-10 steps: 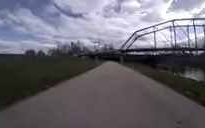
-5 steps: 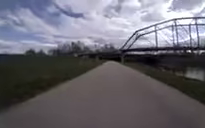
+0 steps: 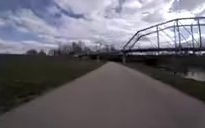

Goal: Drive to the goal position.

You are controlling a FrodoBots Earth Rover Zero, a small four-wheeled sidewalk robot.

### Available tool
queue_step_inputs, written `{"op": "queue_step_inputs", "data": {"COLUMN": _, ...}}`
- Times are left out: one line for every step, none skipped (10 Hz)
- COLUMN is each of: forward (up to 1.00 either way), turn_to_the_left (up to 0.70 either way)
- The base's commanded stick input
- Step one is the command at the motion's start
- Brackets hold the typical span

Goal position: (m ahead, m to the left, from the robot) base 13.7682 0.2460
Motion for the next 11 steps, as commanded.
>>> {"op": "queue_step_inputs", "data": {"forward": 1.0, "turn_to_the_left": 0.0}}
{"op": "queue_step_inputs", "data": {"forward": 1.0, "turn_to_the_left": 0.0}}
{"op": "queue_step_inputs", "data": {"forward": 1.0, "turn_to_the_left": 0.0}}
{"op": "queue_step_inputs", "data": {"forward": 1.0, "turn_to_the_left": 0.0}}
{"op": "queue_step_inputs", "data": {"forward": 1.0, "turn_to_the_left": 0.0}}
{"op": "queue_step_inputs", "data": {"forward": 1.0, "turn_to_the_left": 0.0}}
{"op": "queue_step_inputs", "data": {"forward": 1.0, "turn_to_the_left": 0.0}}
{"op": "queue_step_inputs", "data": {"forward": 1.0, "turn_to_the_left": 0.0}}
{"op": "queue_step_inputs", "data": {"forward": 1.0, "turn_to_the_left": 0.0}}
{"op": "queue_step_inputs", "data": {"forward": 1.0, "turn_to_the_left": 0.0}}
{"op": "queue_step_inputs", "data": {"forward": 1.0, "turn_to_the_left": 0.0}}
